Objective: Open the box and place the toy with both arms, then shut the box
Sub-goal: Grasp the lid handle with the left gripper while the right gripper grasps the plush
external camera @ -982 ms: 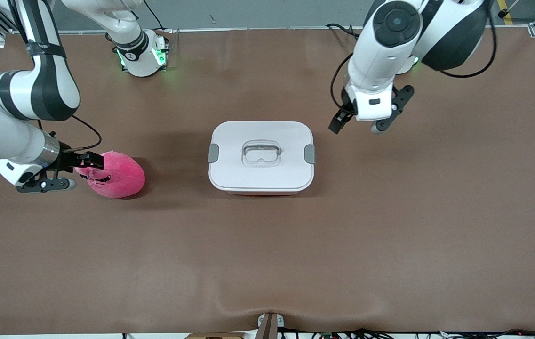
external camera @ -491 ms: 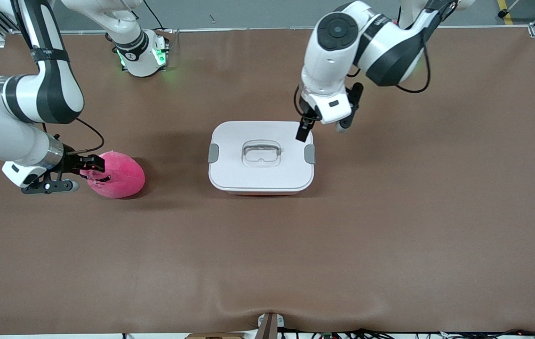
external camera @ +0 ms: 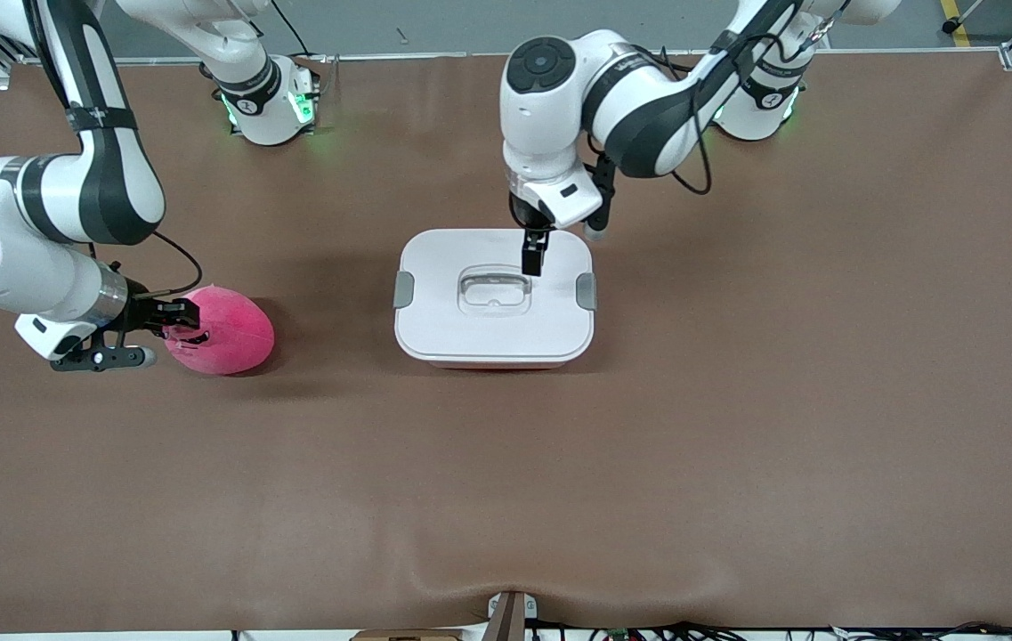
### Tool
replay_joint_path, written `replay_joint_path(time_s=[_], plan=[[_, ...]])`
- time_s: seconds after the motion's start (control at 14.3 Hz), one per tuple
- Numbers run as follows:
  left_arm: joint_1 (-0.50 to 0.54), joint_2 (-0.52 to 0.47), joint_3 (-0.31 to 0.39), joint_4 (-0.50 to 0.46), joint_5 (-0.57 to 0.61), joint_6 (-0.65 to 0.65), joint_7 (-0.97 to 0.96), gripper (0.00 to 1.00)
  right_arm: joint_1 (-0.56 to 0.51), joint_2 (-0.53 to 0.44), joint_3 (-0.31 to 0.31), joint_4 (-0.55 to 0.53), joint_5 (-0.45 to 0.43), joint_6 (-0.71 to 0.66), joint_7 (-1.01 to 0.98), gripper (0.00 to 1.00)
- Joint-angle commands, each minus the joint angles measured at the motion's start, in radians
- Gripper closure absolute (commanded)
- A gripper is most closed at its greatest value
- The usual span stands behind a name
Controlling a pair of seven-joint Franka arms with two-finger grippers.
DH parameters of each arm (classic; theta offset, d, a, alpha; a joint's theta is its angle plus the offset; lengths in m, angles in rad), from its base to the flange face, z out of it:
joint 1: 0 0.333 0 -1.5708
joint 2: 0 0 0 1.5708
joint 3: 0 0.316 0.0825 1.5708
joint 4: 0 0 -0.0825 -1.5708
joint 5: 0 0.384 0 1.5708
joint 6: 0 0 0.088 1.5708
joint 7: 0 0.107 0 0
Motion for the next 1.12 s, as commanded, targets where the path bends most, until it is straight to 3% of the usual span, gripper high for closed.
replay_joint_path(time_s=[0.0, 0.07, 0.35, 0.42, 0.49, 0.56, 0.63, 0.84, 1.05], plan=[[-0.052, 0.087, 0.007, 0.093, 0.078, -0.01, -0.117, 0.0, -0.006, 0.012, 0.004, -0.001, 0.007, 0.014, 0.011, 0.39], [-0.053, 0.103, 0.006, 0.107, 0.101, -0.008, -0.159, 0.0, -0.006, 0.012, 0.004, -0.001, 0.007, 0.014, 0.011, 0.41], [-0.093, 0.159, 0.009, 0.138, 0.187, 0.015, -0.302, 0.0, -0.006, 0.011, 0.004, -0.002, 0.007, 0.006, 0.011, 0.68], [-0.095, 0.164, 0.009, 0.138, 0.19, 0.027, -0.325, 0.0, -0.006, 0.011, 0.004, -0.002, 0.007, 0.005, 0.005, 0.7], [-0.095, 0.166, 0.01, 0.138, 0.19, 0.048, -0.342, 0.06, -0.005, 0.009, 0.004, -0.001, 0.007, 0.003, 0.002, 0.76], [-0.095, 0.166, 0.01, 0.136, 0.193, 0.071, -0.362, 0.13, 0.0, 0.008, 0.004, 0.001, 0.007, 0.003, 0.002, 0.94], [-0.095, 0.17, 0.01, 0.138, 0.2, 0.085, -0.376, 0.15, 0.002, 0.006, 0.004, 0.002, 0.005, 0.001, 0.002, 1.0], [-0.101, 0.189, 0.012, 0.138, 0.242, 0.091, -0.411, 0.18, -0.003, -0.005, 0.004, 0.019, 0.002, -0.006, -0.047, 1.0], [-0.104, 0.208, 0.012, 0.139, 0.253, 0.096, -0.415, 0.2, -0.001, -0.006, 0.005, 0.099, 0.002, -0.112, -0.058, 1.0]])
